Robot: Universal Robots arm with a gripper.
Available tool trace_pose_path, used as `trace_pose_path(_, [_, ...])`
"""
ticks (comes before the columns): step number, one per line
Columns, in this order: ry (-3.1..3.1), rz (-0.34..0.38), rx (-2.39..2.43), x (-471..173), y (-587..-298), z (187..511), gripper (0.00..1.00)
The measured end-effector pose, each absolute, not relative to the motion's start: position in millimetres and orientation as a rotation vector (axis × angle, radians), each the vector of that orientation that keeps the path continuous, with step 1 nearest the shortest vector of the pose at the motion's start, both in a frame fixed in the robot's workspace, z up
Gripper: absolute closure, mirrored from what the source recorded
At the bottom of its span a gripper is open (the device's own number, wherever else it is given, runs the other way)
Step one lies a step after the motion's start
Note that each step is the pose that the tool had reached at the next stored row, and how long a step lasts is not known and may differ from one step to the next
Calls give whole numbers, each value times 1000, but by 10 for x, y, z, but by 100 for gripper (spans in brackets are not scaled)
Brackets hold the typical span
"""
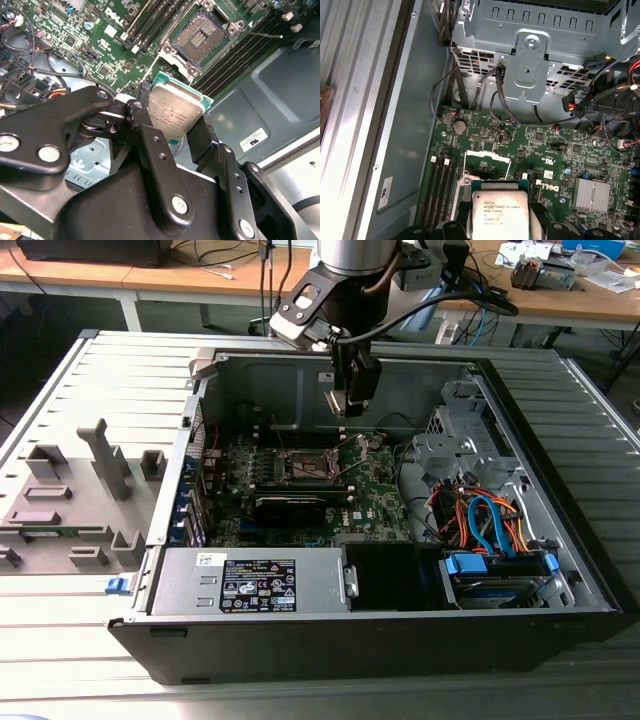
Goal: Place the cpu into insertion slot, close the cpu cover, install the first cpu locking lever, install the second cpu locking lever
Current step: 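Place the cpu into insertion slot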
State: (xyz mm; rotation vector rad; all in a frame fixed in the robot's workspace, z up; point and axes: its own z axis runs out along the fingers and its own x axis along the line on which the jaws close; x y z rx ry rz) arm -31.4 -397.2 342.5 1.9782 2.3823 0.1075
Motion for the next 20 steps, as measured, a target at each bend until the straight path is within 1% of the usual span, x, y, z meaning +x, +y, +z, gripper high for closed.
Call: trace_pose_path(20, [2343, 106, 2023, -314, -3972, 3424, 45])
